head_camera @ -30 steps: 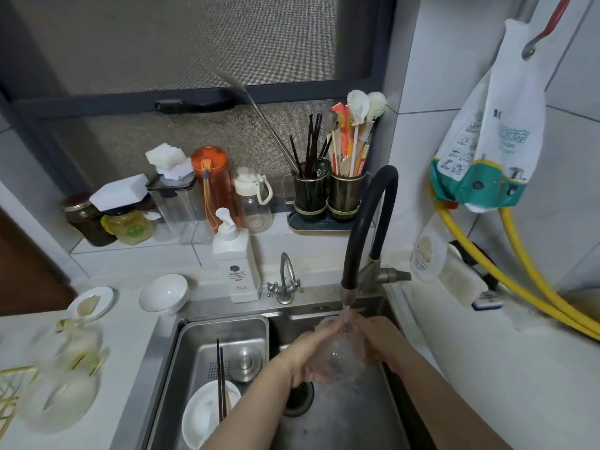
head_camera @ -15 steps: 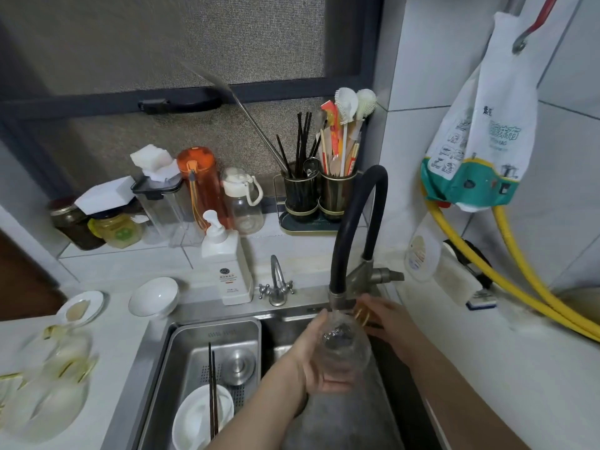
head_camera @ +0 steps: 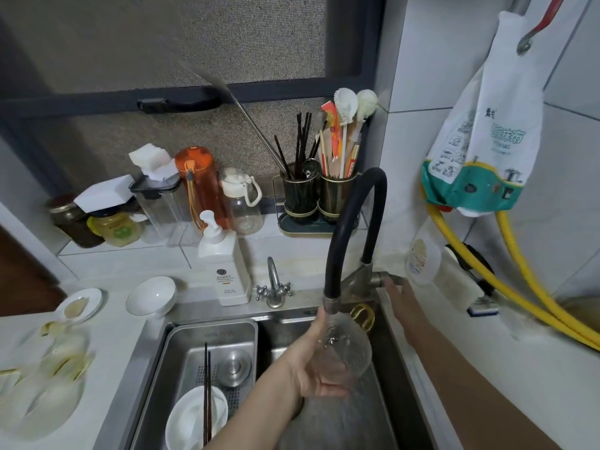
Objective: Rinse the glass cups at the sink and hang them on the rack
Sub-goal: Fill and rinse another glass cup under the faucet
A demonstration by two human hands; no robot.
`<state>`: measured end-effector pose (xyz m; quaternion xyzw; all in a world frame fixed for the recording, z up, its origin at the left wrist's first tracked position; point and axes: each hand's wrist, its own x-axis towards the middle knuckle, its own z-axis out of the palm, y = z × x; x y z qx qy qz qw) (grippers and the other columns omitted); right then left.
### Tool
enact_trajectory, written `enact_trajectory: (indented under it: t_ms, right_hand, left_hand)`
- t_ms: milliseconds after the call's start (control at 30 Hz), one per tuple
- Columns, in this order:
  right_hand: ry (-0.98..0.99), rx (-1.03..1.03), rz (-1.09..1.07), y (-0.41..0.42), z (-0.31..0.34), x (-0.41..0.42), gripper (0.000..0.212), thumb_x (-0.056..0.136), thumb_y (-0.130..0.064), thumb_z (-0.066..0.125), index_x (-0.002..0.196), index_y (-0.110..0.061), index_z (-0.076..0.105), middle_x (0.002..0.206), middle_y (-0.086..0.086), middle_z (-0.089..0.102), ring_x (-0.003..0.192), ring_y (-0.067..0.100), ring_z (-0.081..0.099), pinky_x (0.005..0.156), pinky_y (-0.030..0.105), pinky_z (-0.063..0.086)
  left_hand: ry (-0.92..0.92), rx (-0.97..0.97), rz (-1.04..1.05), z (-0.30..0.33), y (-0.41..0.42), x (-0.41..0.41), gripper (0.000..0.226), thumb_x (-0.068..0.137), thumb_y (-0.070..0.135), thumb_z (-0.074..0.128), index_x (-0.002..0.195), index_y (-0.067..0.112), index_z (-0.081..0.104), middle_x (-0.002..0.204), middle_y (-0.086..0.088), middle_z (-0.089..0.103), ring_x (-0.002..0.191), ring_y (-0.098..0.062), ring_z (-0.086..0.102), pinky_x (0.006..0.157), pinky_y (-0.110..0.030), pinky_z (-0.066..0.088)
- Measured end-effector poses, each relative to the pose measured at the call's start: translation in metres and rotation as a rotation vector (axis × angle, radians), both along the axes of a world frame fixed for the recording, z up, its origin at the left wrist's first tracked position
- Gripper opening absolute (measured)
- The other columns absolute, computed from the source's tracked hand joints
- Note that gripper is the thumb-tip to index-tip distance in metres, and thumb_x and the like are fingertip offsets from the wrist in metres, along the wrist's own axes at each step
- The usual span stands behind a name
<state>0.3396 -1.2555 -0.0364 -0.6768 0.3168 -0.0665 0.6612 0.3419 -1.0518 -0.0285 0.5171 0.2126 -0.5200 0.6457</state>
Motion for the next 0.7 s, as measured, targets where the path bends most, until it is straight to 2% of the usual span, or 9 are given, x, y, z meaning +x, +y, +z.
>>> enact_trajectory:
  t_ms: [100, 200, 267, 333, 433, 500, 533, 600, 700]
  right_hand:
    - [-0.015, -0.061, 0.001, -0.004, 0.000, 0.007, 0.072, 0.098, -0.041, 0.046, 0.151, -0.007, 0.011, 0.158, 0.011, 0.017, 0.144, 0.028, 0.021, 0.116, 0.041, 0.022]
    - [-0.032, -0.052, 0.031, -0.008, -0.002, 0.014, 0.075, 0.098, -0.041, 0.045, 0.151, -0.005, 0.007, 0.159, 0.012, 0.013, 0.145, 0.029, 0.019, 0.117, 0.041, 0.020]
    - [-0.024, -0.046, 0.011, -0.012, -0.003, 0.017, 0.069, 0.099, -0.037, 0.045, 0.148, 0.000, 0.016, 0.155, 0.017, 0.023, 0.142, 0.032, 0.026, 0.113, 0.040, 0.026]
    - [-0.030, -0.063, 0.019, -0.011, 0.000, 0.017, 0.070, 0.095, -0.043, 0.049, 0.144, 0.001, 0.026, 0.149, 0.019, 0.032, 0.137, 0.033, 0.034, 0.110, 0.041, 0.030]
    - [-0.038, -0.167, 0.058, -0.023, -0.023, 0.020, 0.109, 0.065, -0.080, 0.058, 0.142, -0.006, 0.036, 0.146, 0.012, 0.042, 0.133, 0.028, 0.042, 0.113, 0.044, 0.034]
    - [-0.028, -0.179, 0.080, -0.051, -0.070, 0.030, 0.123, 0.048, -0.091, 0.059, 0.137, -0.007, 0.043, 0.140, 0.013, 0.049, 0.129, 0.026, 0.048, 0.111, 0.047, 0.038]
    - [-0.021, -0.175, 0.080, -0.058, -0.080, 0.032, 0.126, 0.045, -0.092, 0.059, 0.137, -0.008, 0.044, 0.140, 0.012, 0.049, 0.129, 0.026, 0.048, 0.111, 0.047, 0.038]
    - [-0.016, -0.148, 0.061, -0.043, -0.054, 0.025, 0.127, 0.045, -0.091, 0.061, 0.139, -0.008, 0.040, 0.144, 0.012, 0.045, 0.132, 0.026, 0.045, 0.112, 0.046, 0.036]
    - [0.025, -0.130, 0.056, -0.017, -0.018, 0.019, 0.108, 0.072, -0.068, 0.066, 0.150, -0.008, 0.021, 0.156, 0.010, 0.025, 0.142, 0.028, 0.028, 0.117, 0.042, 0.026]
  left_hand:
    - [-0.041, 0.018, -0.017, 0.002, 0.001, -0.001, 0.116, 0.043, 0.081, 0.068, 0.135, 0.015, 0.045, 0.139, -0.019, 0.049, 0.109, -0.046, 0.061, 0.080, -0.054, 0.057]
    - [-0.039, 0.023, -0.009, 0.002, 0.000, 0.001, 0.140, 0.020, 0.078, 0.081, 0.140, 0.018, 0.042, 0.143, -0.020, 0.045, 0.110, -0.046, 0.060, 0.071, -0.052, 0.059]
    - [-0.052, 0.039, -0.019, -0.001, -0.001, 0.002, 0.143, 0.012, 0.076, 0.083, 0.137, 0.015, 0.046, 0.134, -0.022, 0.053, 0.107, -0.044, 0.062, 0.069, -0.050, 0.060]
    - [-0.071, 0.045, -0.026, 0.000, 0.000, 0.002, 0.129, 0.023, 0.076, 0.081, 0.131, 0.013, 0.051, 0.124, -0.022, 0.061, 0.103, -0.040, 0.066, 0.071, -0.049, 0.060]
    - [-0.097, 0.045, -0.051, 0.000, 0.001, 0.001, 0.092, 0.047, 0.072, 0.071, 0.121, 0.018, 0.056, 0.116, -0.016, 0.065, 0.100, -0.035, 0.067, 0.080, -0.050, 0.058]
    - [-0.129, 0.047, -0.083, 0.001, 0.001, 0.000, 0.065, 0.060, 0.072, 0.064, 0.107, 0.027, 0.056, 0.107, -0.012, 0.066, 0.094, -0.030, 0.067, 0.094, -0.051, 0.053]
    - [-0.152, 0.051, -0.103, 0.002, 0.001, -0.001, 0.060, 0.063, 0.073, 0.062, 0.104, 0.030, 0.055, 0.108, -0.010, 0.065, 0.092, -0.027, 0.067, 0.097, -0.051, 0.051]
    - [-0.195, 0.078, -0.141, 0.001, 0.002, -0.003, 0.073, 0.057, 0.074, 0.066, 0.113, 0.029, 0.055, 0.117, -0.008, 0.064, 0.099, -0.026, 0.067, 0.094, -0.050, 0.052]
    - [-0.194, 0.126, -0.162, 0.002, 0.005, -0.005, 0.095, 0.041, 0.075, 0.076, 0.118, 0.023, 0.059, 0.120, -0.008, 0.067, 0.112, -0.026, 0.064, 0.084, -0.046, 0.055]
